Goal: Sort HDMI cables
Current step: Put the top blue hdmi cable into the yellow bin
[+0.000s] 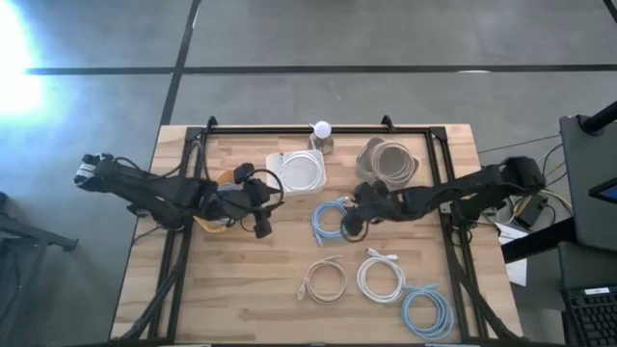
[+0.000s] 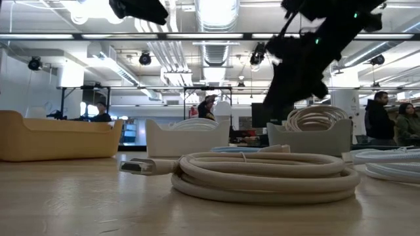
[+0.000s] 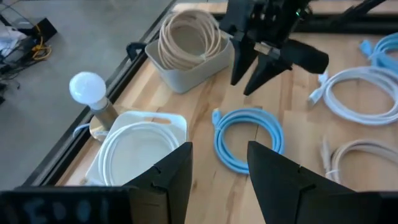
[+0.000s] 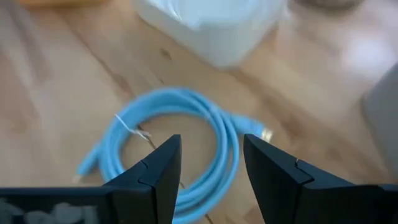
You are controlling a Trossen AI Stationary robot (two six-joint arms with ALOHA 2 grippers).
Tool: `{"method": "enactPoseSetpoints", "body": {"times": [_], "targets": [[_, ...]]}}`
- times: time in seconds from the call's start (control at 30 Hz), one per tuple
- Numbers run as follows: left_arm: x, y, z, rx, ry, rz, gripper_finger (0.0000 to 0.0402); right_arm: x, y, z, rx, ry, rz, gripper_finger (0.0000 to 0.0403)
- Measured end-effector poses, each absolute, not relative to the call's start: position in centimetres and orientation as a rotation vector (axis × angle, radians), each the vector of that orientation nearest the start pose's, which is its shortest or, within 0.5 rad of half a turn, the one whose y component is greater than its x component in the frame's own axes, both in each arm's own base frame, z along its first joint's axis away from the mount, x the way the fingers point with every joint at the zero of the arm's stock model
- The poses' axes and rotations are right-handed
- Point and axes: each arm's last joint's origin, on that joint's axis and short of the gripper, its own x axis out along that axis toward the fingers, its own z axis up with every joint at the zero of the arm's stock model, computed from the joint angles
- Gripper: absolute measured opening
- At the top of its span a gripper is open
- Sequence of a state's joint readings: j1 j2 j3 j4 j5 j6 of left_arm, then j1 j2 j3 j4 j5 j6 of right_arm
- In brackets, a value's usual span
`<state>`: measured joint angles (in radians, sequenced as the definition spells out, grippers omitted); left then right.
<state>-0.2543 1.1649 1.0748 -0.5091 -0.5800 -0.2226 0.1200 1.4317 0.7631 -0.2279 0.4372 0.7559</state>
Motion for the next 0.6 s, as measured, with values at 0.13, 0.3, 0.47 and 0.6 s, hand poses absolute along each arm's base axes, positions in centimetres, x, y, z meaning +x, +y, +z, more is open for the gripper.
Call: {"method": "enactPoseSetpoints", "body": {"times": [0.13,0.3,0.47,0.6], "targets": [[24.2,-4.6,32.2,0.032,0.544,0.387,0.0163,27.8,2.2,16.4,0.509,0.773,-0.629,0.0171],[24.7,-4.8,31.1,0.045,0.578,0.391,0.0163,28.6,2.3,14.5,0.515,0.831,-0.667,0.0171],[24.6,-4.7,30.8,0.042,0.580,0.400,0.0163,29.6,2.4,13.2,0.505,0.867,-0.690,0.0171],[24.5,-4.7,30.6,0.033,0.579,0.416,0.0163,30.3,2.5,12.4,0.476,0.892,-0.694,0.0159]]}}
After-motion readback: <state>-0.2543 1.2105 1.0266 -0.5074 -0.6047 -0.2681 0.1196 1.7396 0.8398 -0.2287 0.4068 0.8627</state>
